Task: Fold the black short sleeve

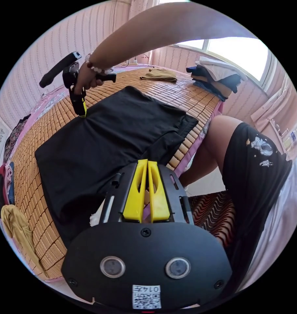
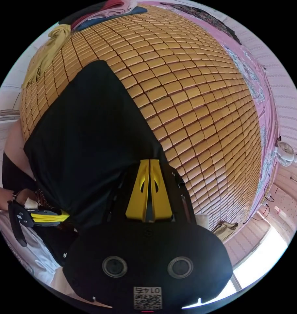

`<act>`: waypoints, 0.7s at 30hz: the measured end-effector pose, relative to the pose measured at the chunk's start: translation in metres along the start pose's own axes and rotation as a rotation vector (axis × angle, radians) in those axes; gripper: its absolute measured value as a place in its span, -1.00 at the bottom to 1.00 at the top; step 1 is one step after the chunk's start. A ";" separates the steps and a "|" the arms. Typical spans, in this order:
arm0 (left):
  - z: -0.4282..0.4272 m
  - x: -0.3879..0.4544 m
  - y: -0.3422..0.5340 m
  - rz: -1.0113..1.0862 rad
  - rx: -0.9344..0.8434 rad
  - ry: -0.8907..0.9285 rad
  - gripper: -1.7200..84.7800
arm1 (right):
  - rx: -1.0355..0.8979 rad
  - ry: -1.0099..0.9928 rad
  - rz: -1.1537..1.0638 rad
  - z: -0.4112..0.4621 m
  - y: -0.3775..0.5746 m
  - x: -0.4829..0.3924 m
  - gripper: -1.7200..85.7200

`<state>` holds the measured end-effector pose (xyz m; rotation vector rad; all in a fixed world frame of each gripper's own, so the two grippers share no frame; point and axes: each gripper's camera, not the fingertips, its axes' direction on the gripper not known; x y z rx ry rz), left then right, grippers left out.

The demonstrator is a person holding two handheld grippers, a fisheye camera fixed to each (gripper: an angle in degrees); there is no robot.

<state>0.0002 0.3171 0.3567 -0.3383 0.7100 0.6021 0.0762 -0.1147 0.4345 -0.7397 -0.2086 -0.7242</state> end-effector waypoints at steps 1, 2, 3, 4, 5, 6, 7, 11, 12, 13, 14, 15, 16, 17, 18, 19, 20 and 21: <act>-0.008 0.002 0.004 0.015 0.064 0.016 -0.98 | 0.088 -0.034 0.057 -0.010 0.021 0.009 -0.97; -0.015 0.003 0.006 0.025 0.119 0.032 -0.98 | 0.131 -0.057 0.081 -0.014 0.034 0.013 -0.97; -0.019 0.004 0.006 0.030 0.141 0.040 -0.98 | 0.216 -0.104 0.128 -0.023 0.064 0.019 -0.96; -0.023 0.006 0.004 0.041 0.174 0.051 -0.98 | 0.294 -0.144 0.185 -0.029 0.099 0.023 -0.96; -0.027 0.008 0.001 0.046 0.202 0.054 -0.98 | 0.332 -0.160 0.214 -0.032 0.118 0.024 -0.95; -0.028 0.009 0.000 0.045 0.217 0.054 -0.98 | 0.398 -0.185 0.273 -0.034 0.159 0.025 -0.94; -0.028 0.011 -0.003 0.040 0.250 0.055 -0.98 | 0.422 -0.198 0.347 -0.032 0.198 0.026 -0.92; -0.013 0.021 -0.015 0.071 0.300 0.111 -0.96 | 0.335 -0.192 0.575 -0.003 0.297 0.022 -0.82; -0.009 0.022 -0.017 0.076 0.291 0.118 -0.94 | 0.290 -0.202 0.640 0.008 0.321 0.020 -0.78; -0.001 0.024 -0.023 0.085 0.267 0.141 -0.91 | 0.263 -0.225 0.681 0.018 0.340 0.017 -0.78; 0.008 0.025 -0.028 0.096 0.242 0.170 -0.85 | 0.257 -0.240 0.698 0.023 0.347 0.015 -0.77; 0.012 0.026 -0.031 0.097 0.229 0.182 -0.81 | 0.239 -0.273 0.724 0.032 0.358 0.012 -0.77; 0.020 0.027 -0.037 0.094 0.202 0.201 -0.77 | 0.216 -0.312 0.745 0.040 0.366 0.011 -0.77; 0.028 0.029 -0.042 0.094 0.181 0.211 -0.73 | 0.206 -0.328 0.753 0.044 0.369 0.011 -0.77; 0.031 0.030 -0.044 0.098 0.172 0.213 -0.72 | 0.199 -0.357 0.766 0.051 0.375 0.012 -0.78; 0.038 0.032 -0.050 0.111 0.156 0.215 -0.68 | 0.203 -0.386 0.782 0.056 0.381 0.014 -0.79; 0.044 0.036 -0.057 0.126 0.146 0.211 -0.65 | 0.213 -0.404 0.783 0.057 0.385 0.015 -0.82; 0.047 0.038 -0.060 0.136 0.140 0.207 -0.62 | 0.249 -0.433 0.779 0.058 0.393 0.017 -0.88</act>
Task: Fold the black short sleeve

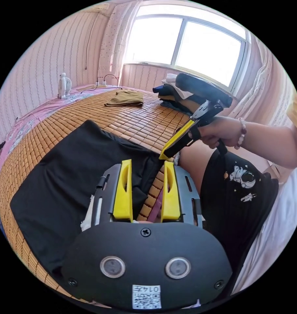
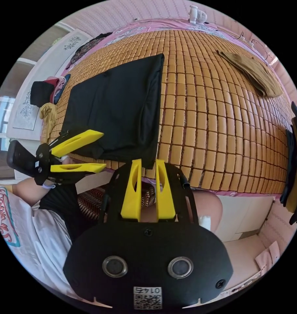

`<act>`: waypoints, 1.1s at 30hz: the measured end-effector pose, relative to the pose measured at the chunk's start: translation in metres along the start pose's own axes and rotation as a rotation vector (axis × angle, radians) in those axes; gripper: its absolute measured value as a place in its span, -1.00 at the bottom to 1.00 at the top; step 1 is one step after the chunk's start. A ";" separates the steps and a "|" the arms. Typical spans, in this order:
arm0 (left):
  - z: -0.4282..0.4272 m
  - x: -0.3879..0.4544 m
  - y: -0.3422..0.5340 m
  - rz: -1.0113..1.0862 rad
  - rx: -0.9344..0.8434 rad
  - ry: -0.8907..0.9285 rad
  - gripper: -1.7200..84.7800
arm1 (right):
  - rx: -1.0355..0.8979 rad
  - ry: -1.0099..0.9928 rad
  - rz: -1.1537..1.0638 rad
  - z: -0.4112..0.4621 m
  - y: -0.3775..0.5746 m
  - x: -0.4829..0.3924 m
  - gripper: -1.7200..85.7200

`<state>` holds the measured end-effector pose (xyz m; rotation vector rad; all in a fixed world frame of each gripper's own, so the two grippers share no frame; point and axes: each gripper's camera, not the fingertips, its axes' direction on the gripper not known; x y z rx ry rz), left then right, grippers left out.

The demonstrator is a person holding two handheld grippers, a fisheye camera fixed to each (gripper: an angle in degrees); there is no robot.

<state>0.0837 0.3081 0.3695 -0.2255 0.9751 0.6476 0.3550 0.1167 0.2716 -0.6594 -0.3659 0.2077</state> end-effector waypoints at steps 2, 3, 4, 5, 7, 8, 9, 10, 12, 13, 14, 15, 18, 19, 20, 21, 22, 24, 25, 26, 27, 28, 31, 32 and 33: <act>0.016 0.003 -0.011 0.031 -0.034 -0.004 -0.54 | 0.033 -0.029 -0.013 -0.006 0.006 0.010 -0.92; 0.020 0.004 -0.013 0.040 -0.039 -0.002 -0.53 | 0.044 -0.043 -0.012 -0.011 0.009 0.017 -0.93; 0.027 0.005 -0.017 0.052 -0.049 0.006 -0.52 | 0.060 -0.072 -0.014 -0.016 0.012 0.025 -0.94; 0.033 0.005 -0.021 0.059 -0.060 0.016 -0.52 | 0.072 -0.094 -0.015 -0.020 0.014 0.028 -0.94; 0.039 0.005 -0.027 0.057 -0.074 0.022 -0.54 | 0.150 -0.216 -0.008 -0.036 0.019 0.042 -0.94; 0.042 0.002 -0.030 0.026 -0.082 0.028 -0.57 | 0.169 -0.257 -0.002 -0.039 0.020 0.045 -0.94; 0.043 -0.001 -0.032 0.004 -0.086 0.026 -0.62 | 0.209 -0.358 0.010 -0.044 0.021 0.051 -0.94; 0.043 -0.006 -0.032 -0.037 -0.089 0.002 -0.70 | 0.232 -0.439 0.013 -0.045 0.021 0.055 -0.94; 0.035 -0.014 -0.031 -0.094 -0.097 -0.044 -0.93 | 0.242 -0.467 -0.005 -0.044 0.022 0.061 -0.93; 0.029 -0.015 -0.028 -0.077 -0.114 -0.003 -0.95 | 0.264 -0.488 0.011 -0.044 0.026 0.069 -0.93; 0.021 -0.014 -0.023 -0.055 -0.122 0.015 -0.96 | 0.281 -0.494 0.043 -0.044 0.028 0.076 -0.92; 0.017 -0.012 -0.020 -0.039 -0.119 0.016 -0.96 | 0.342 -0.482 0.146 -0.044 0.036 0.093 -0.91; -0.007 0.003 0.002 0.032 -0.114 0.011 -0.97 | 0.440 -0.459 0.354 -0.029 0.051 0.137 -0.86; -0.015 0.009 0.009 0.059 -0.120 0.018 -0.97 | 0.410 -0.482 0.364 -0.021 0.047 0.147 -0.81; -0.022 0.015 0.015 0.084 -0.130 0.026 -0.97 | 0.406 -0.496 0.369 -0.017 0.044 0.150 -0.78; -0.026 0.017 0.017 0.093 -0.132 0.028 -0.97 | 0.432 -0.510 0.379 -0.014 0.040 0.154 -0.75; -0.034 0.021 0.021 0.099 -0.129 0.031 -0.97 | 0.472 -0.489 0.397 -0.013 0.036 0.157 -0.73; -0.044 0.023 0.023 0.084 -0.125 0.044 -0.97 | 0.526 -0.496 0.423 -0.011 0.031 0.162 -0.75; -0.049 0.023 0.024 0.069 -0.125 0.051 -0.97 | 0.507 -0.529 0.433 -0.007 0.025 0.165 -0.79; -0.054 0.022 0.024 0.060 -0.116 0.049 -0.97 | 0.479 -0.544 0.446 -0.005 0.022 0.167 -0.82; -0.057 0.022 0.024 0.057 -0.109 0.043 -0.97 | 0.459 -0.549 0.473 -0.002 0.020 0.169 -0.90; -0.062 0.021 0.023 0.054 -0.087 0.030 -0.98 | 0.478 -0.554 0.469 -0.006 0.024 0.171 -0.92; -0.080 0.022 0.015 0.078 0.004 -0.008 -0.98 | 0.542 -0.555 0.430 -0.030 0.042 0.177 -0.94; -0.085 0.024 0.010 0.091 0.044 -0.002 -0.98 | 0.554 -0.551 0.421 -0.036 0.048 0.178 -0.95; -0.088 0.025 0.008 0.093 0.063 0.005 -0.98 | 0.584 -0.532 0.411 -0.051 0.060 0.180 -0.95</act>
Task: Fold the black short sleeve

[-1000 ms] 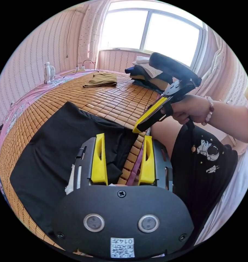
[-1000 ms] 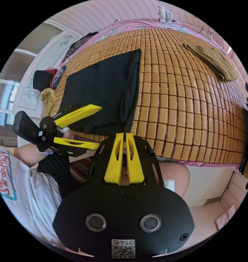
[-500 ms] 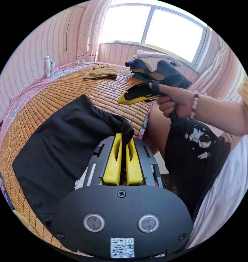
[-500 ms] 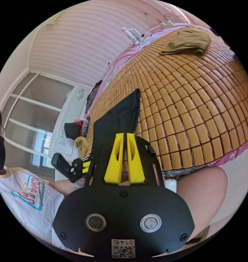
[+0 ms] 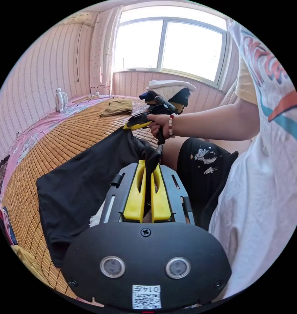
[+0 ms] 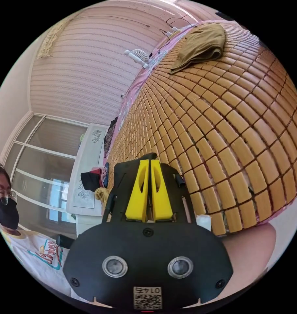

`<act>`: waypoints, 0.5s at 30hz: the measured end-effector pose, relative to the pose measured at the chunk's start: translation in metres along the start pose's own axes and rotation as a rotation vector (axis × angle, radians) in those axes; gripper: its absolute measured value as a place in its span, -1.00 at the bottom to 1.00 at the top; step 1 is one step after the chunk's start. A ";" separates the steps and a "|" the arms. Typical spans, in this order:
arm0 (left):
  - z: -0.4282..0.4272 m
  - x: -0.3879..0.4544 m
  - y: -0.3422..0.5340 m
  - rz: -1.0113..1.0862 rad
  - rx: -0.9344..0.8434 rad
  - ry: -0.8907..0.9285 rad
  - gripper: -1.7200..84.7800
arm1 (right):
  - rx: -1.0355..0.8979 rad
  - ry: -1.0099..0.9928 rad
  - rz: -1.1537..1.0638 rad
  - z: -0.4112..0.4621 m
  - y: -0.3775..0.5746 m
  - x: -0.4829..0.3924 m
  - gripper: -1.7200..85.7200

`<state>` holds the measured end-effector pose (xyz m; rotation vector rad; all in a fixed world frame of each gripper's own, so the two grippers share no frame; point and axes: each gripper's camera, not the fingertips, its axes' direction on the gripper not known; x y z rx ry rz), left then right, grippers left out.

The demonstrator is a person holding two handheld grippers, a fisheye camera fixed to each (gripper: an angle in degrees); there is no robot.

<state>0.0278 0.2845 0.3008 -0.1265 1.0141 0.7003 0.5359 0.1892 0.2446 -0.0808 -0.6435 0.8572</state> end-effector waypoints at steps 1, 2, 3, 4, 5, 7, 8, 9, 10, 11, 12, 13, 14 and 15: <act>-0.004 0.001 -0.005 -0.007 0.043 0.016 -0.98 | 0.032 0.012 -0.020 -0.021 0.002 -0.006 -0.95; -0.007 -0.001 -0.010 -0.030 0.089 0.041 -0.98 | 0.051 0.018 -0.031 -0.031 0.004 -0.009 -0.95; -0.009 -0.002 -0.012 -0.047 0.113 0.057 -0.98 | 0.090 0.030 -0.053 -0.051 0.006 -0.017 -0.95; -0.013 -0.007 -0.015 -0.090 0.157 0.090 -0.98 | 0.121 0.039 -0.081 -0.068 0.006 -0.026 -0.95; -0.016 -0.014 -0.017 -0.138 0.196 0.116 -0.98 | 0.131 0.041 -0.099 -0.074 0.005 -0.032 -0.95; -0.022 -0.025 -0.017 -0.197 0.229 0.124 -0.98 | 0.123 0.040 -0.189 -0.081 -0.003 -0.059 -0.95; -0.028 -0.033 -0.015 -0.227 0.243 0.104 -0.97 | 0.111 0.039 -0.215 -0.077 -0.006 -0.067 -0.95; -0.030 -0.038 -0.014 -0.242 0.247 0.090 -0.97 | 0.077 0.043 -0.270 -0.065 -0.012 -0.084 -0.95; -0.036 -0.048 -0.011 -0.276 0.249 0.053 -0.97 | 0.036 0.056 -0.319 -0.046 -0.017 -0.100 -0.94; -0.041 -0.061 -0.006 -0.326 0.240 0.018 -0.96 | 0.012 0.065 -0.342 -0.033 -0.019 -0.108 -0.94; -0.042 -0.069 -0.002 -0.365 0.231 -0.003 -0.96 | -0.031 0.079 -0.386 -0.006 -0.023 -0.122 -0.93; -0.043 -0.087 0.008 -0.460 0.193 -0.062 -0.94 | -0.060 0.100 -0.418 0.023 -0.025 -0.135 -0.91; -0.043 -0.106 0.020 -0.569 0.149 -0.129 -0.88 | -0.079 0.118 -0.427 0.037 -0.026 -0.139 -0.90; -0.042 -0.115 0.027 -0.618 0.127 -0.158 -0.86 | -0.110 0.148 -0.438 0.064 -0.029 -0.145 -0.88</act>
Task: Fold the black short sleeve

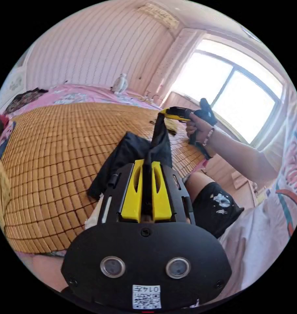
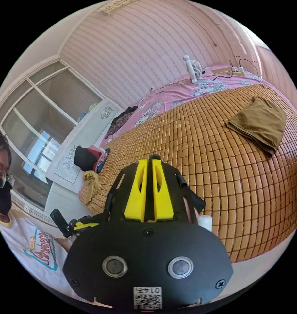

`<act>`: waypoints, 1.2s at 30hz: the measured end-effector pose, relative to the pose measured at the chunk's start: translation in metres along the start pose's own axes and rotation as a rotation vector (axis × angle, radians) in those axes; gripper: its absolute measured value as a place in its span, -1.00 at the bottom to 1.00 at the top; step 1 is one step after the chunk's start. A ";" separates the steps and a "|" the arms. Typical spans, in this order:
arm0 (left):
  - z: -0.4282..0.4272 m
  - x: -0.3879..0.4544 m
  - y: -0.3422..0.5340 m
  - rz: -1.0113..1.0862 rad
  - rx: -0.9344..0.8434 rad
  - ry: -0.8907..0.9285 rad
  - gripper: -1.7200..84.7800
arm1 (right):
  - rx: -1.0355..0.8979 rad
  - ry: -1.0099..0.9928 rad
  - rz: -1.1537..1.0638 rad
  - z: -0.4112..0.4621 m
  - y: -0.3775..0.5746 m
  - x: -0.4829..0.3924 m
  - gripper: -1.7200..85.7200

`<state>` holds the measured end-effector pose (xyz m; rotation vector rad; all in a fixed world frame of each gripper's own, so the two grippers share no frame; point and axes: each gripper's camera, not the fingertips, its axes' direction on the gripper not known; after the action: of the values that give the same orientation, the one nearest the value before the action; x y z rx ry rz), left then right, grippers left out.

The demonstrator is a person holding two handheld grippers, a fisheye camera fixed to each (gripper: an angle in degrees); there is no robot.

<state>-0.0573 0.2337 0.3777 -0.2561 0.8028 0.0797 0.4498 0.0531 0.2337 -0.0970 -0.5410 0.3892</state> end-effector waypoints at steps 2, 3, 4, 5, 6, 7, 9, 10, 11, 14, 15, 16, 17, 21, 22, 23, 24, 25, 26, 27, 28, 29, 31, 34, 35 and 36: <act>0.005 -0.040 0.004 -0.151 -0.053 -0.113 -0.76 | -0.027 0.028 -0.037 0.031 -0.006 -0.008 -0.83; 0.005 -0.048 0.005 -0.185 -0.059 -0.126 -0.75 | -0.053 0.038 -0.058 0.047 -0.007 -0.011 -0.81; 0.004 -0.059 0.007 -0.229 -0.059 -0.122 -0.74 | -0.089 0.056 -0.080 0.059 -0.007 -0.015 -0.79; 0.003 -0.065 0.007 -0.256 -0.049 -0.114 -0.73 | -0.105 0.074 -0.091 0.065 -0.006 -0.016 -0.79; 0.002 -0.066 0.007 -0.262 -0.042 -0.114 -0.73 | -0.130 0.122 -0.125 0.073 -0.004 -0.020 -0.78; 0.003 -0.065 0.005 -0.256 -0.034 -0.124 -0.73 | -0.153 0.173 -0.162 0.081 -0.002 -0.024 -0.77; 0.009 -0.060 0.001 -0.237 -0.045 -0.152 -0.71 | -0.190 0.248 -0.224 0.094 0.000 -0.030 -0.74; 0.015 -0.056 -0.002 -0.225 -0.060 -0.155 -0.69 | -0.213 0.300 -0.261 0.104 0.000 -0.033 -0.72; 0.023 -0.054 -0.005 -0.218 -0.081 -0.143 -0.68 | -0.226 0.320 -0.277 0.110 0.000 -0.034 -0.71; 0.046 -0.046 -0.011 -0.199 -0.164 -0.119 -0.67 | -0.323 0.373 -0.338 0.138 0.003 -0.039 -0.69; 0.050 -0.044 -0.012 -0.187 -0.182 -0.118 -0.68 | -0.373 0.389 -0.362 0.149 0.007 -0.041 -0.70; 0.053 -0.036 -0.013 -0.152 -0.186 -0.140 -0.70 | -0.362 0.416 -0.399 0.151 0.012 -0.046 -0.73; 0.056 -0.029 -0.014 -0.114 -0.197 -0.181 -0.73 | -0.361 0.405 -0.433 0.151 0.015 -0.049 -0.75; 0.060 -0.015 -0.016 -0.039 -0.241 -0.292 -0.87 | -0.367 0.400 -0.485 0.140 0.030 -0.059 -0.91; 0.059 -0.015 -0.016 -0.047 -0.246 -0.276 -0.90 | -0.360 0.382 -0.482 0.132 0.034 -0.059 -0.93; 0.057 -0.015 -0.016 -0.056 -0.253 -0.256 -0.94 | -0.347 0.367 -0.476 0.125 0.035 -0.059 -0.94; 0.056 -0.014 -0.016 -0.058 -0.257 -0.249 -0.95 | -0.305 0.328 -0.451 0.109 0.038 -0.058 -0.95; 0.051 -0.011 -0.016 -0.053 -0.249 -0.236 -0.97 | -0.259 0.272 -0.414 0.090 0.042 -0.055 -0.95; 0.041 -0.005 -0.016 -0.031 -0.208 -0.219 -0.97 | -0.236 0.241 -0.394 0.079 0.044 -0.053 -0.95; 0.035 -0.001 -0.016 -0.016 -0.186 -0.208 -0.98 | -0.183 0.186 -0.357 0.056 0.050 -0.050 -0.96; 0.023 0.007 -0.018 0.015 -0.151 -0.180 -0.98 | -0.122 0.142 -0.326 0.030 0.058 -0.047 -0.96; 0.010 0.017 -0.021 0.053 -0.126 -0.157 -0.98 | -0.093 0.124 -0.311 0.018 0.063 -0.044 -0.96; -0.006 0.032 -0.028 0.101 -0.111 -0.127 -0.98 | 0.009 0.059 -0.251 -0.031 0.084 -0.033 -0.96; -0.029 0.060 -0.047 0.208 -0.082 -0.082 -0.98 | 0.124 0.019 -0.175 -0.087 0.109 -0.015 -0.96; -0.036 0.071 -0.056 0.246 -0.058 -0.057 -0.98 | 0.145 0.016 -0.165 -0.097 0.113 -0.012 -0.96; -0.039 0.076 -0.061 0.262 -0.047 -0.041 -0.98 | 0.184 0.016 -0.153 -0.116 0.121 -0.006 -0.95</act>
<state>-0.0214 0.1632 0.3092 -0.1917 0.7909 0.3498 0.4645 0.1636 0.1087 0.1182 -0.4909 0.2873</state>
